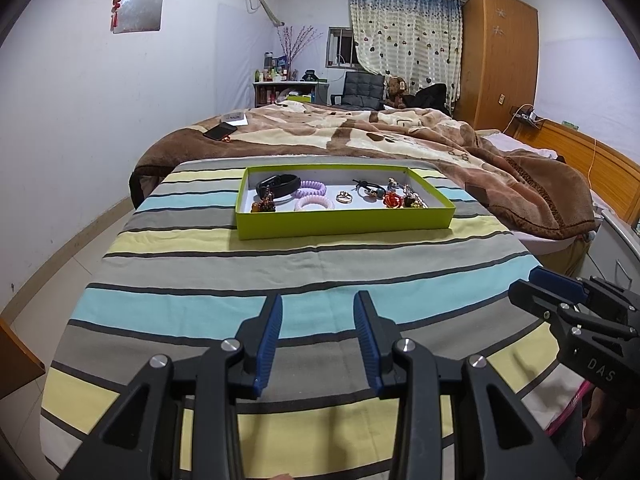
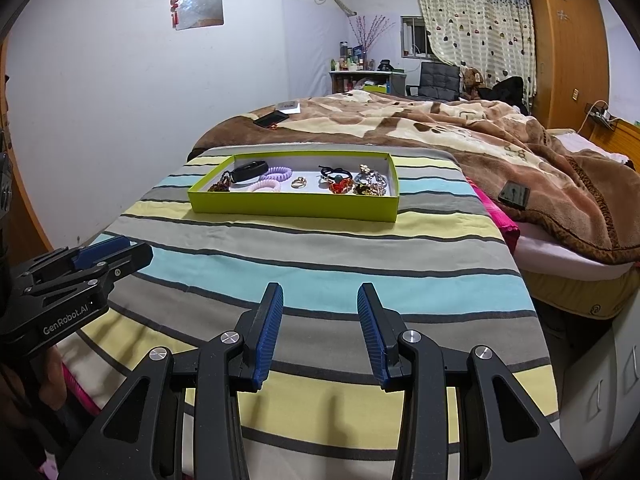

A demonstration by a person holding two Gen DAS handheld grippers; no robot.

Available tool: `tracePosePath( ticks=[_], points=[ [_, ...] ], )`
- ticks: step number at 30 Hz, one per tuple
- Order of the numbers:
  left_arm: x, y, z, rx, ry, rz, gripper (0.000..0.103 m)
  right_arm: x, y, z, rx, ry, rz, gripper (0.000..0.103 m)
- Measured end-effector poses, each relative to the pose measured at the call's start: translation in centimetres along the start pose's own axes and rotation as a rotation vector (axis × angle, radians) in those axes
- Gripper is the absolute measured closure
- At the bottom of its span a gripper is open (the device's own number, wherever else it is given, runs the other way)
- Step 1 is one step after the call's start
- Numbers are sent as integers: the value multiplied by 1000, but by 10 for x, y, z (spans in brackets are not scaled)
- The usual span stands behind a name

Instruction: Organize jewelry

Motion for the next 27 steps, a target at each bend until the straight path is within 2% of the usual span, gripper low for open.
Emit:
tracePosePath(
  ticks=[27],
  points=[
    [1, 1, -1, -6, 2, -1, 64, 1, 0, 0, -2, 0, -1, 63]
  ],
)
Point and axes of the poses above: each gripper's, at about its wrist camera, not at the fingertips, and y roughly the way its jaws point, x to its right, z to its top, the point moved 5 cm from there along y, roughly the way its jaws point, and after that the axes turned 5 degrees about x, right-handed, at the moved point
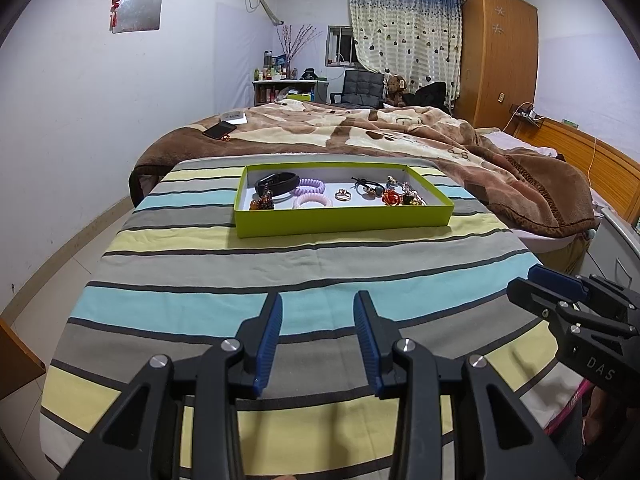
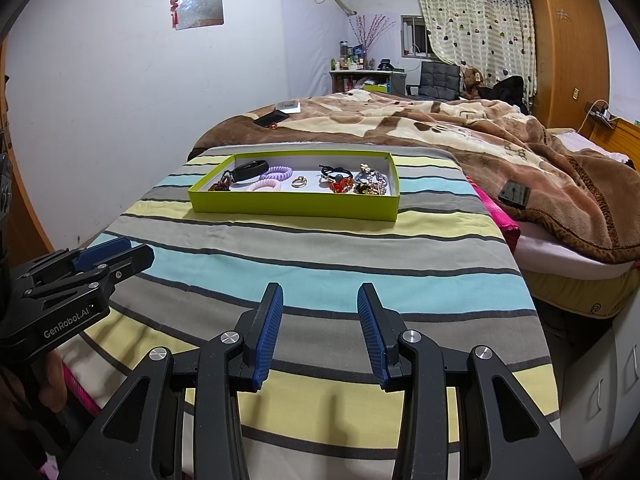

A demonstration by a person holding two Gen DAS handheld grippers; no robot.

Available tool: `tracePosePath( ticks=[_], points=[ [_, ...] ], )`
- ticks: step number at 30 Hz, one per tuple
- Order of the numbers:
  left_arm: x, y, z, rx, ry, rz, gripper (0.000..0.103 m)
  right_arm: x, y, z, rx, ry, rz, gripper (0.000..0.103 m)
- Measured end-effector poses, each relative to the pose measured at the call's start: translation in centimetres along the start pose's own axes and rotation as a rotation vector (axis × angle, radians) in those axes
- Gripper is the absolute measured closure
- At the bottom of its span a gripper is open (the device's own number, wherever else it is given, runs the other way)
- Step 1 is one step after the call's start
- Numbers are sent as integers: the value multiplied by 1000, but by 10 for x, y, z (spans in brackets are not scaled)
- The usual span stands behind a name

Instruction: Organize jewelry

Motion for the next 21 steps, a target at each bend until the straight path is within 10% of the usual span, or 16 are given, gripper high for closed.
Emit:
tracePosePath(
  ticks=[21],
  points=[
    [0, 0, -2, -6, 1, 1, 64, 0, 0, -1, -1, 1, 1, 63]
  ],
)
Point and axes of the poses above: each gripper's, at about its wrist camera, not at the fingertips, and y roughly the way its jaws point, x to its right, z to its top, the point moved 5 cm from there along y, roughly the way its jaws point, and after that the axes turned 5 degrees about x, right-handed, at the moved point
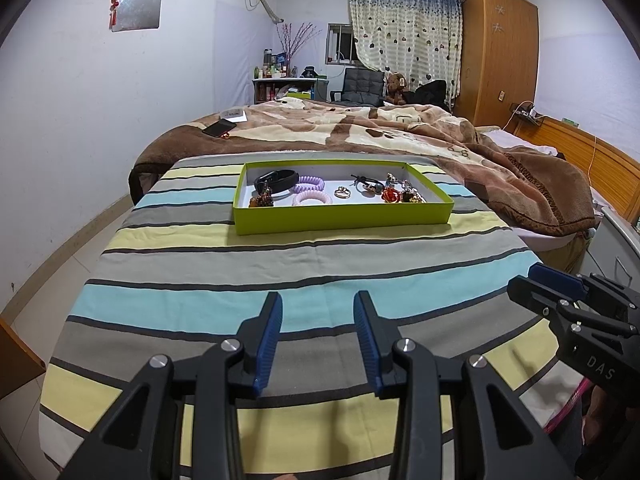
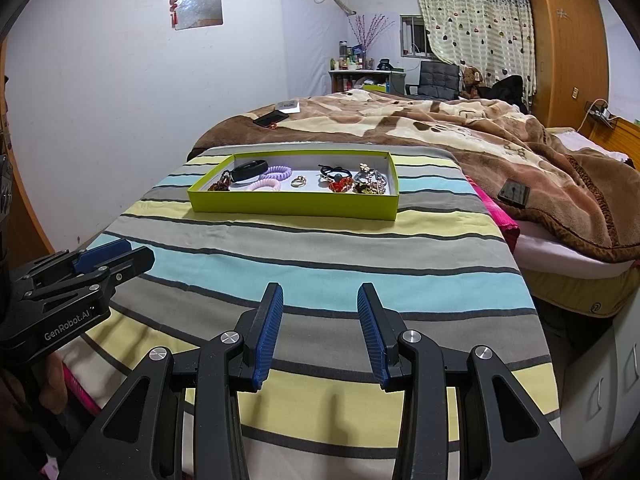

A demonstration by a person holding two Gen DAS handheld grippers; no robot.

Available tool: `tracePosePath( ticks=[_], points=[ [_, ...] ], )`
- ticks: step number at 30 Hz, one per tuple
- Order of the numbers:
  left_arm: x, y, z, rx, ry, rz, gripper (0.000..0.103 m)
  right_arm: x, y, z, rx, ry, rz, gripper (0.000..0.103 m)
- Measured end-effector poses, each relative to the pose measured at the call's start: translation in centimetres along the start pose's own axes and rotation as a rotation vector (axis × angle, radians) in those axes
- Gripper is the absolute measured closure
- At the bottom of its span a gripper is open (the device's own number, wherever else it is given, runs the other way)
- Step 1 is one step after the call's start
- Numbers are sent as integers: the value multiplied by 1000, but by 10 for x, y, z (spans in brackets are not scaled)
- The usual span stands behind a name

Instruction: Organize jewelry

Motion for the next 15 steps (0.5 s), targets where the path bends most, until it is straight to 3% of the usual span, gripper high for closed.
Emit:
tracePosePath(
  ticks=[15],
  points=[
    [1, 1, -2, -16, -1, 8, 65, 0, -1, -1, 0, -1, -1, 63]
  ],
)
Point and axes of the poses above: each gripper's, at about its wrist camera, not at the fingertips, and y roughly the way its jaws point, x to its right, z to its top, the point moved 5 cm from there along y, roughly the way its jaws point, and after that the axes turned 5 degrees about x, right-handed, at the moved point
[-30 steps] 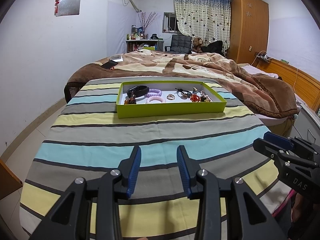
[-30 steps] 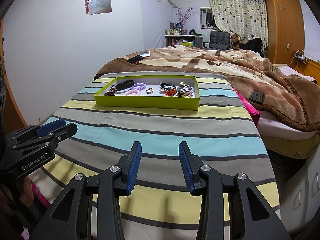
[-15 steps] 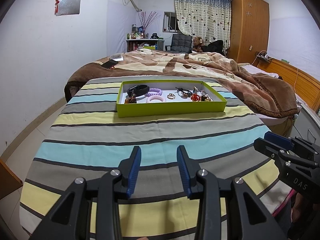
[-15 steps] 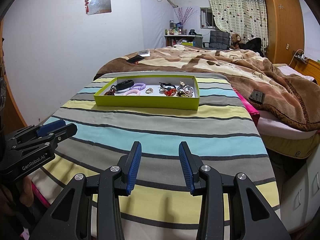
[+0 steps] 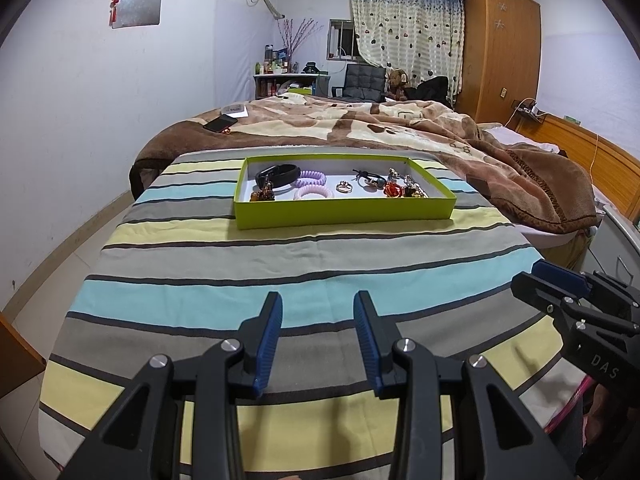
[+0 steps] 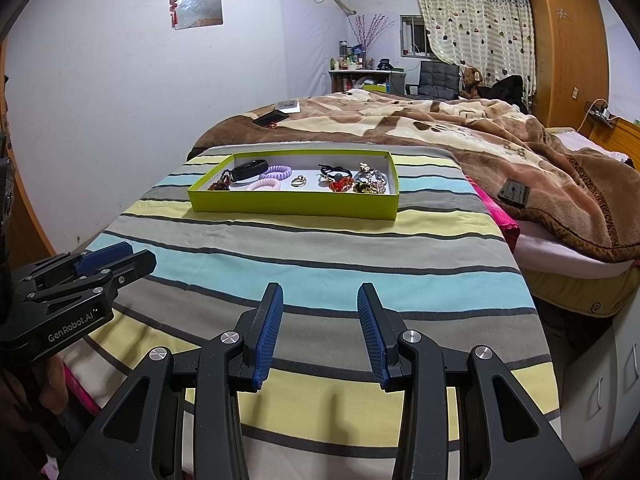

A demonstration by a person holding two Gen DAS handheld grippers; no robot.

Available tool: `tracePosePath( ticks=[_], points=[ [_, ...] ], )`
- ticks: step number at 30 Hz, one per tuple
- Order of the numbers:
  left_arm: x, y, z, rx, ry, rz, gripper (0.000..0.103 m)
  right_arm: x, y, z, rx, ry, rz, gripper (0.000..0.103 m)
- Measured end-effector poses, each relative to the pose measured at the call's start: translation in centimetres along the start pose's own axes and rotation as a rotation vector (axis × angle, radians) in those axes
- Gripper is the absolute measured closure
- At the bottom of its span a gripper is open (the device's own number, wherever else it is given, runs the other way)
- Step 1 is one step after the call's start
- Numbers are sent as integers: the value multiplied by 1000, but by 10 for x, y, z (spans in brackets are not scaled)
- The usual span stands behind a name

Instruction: Organize jewelry

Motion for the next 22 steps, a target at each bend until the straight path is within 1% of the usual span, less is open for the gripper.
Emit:
tracePosePath(
  ticks=[9, 17, 22],
  points=[
    [0, 1, -1, -7, 9, 4, 64, 0, 0, -1, -1, 0, 0, 63],
    [0, -3, 1, 14, 16, 22, 65, 0, 0, -1, 0, -1, 0, 63],
    [0, -2, 3, 14, 10, 18, 64, 0, 0, -1, 0, -1, -1, 63]
  ],
)
Point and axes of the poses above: each gripper's, at about its wrist camera, not at the fingertips, and y roughly the way its jaws point, x to its right, z to its top, the point moved 5 cm from there along y, roughly the way its jaws point, and after that the axes turned 5 degrees about x, right-handed, at the moved point
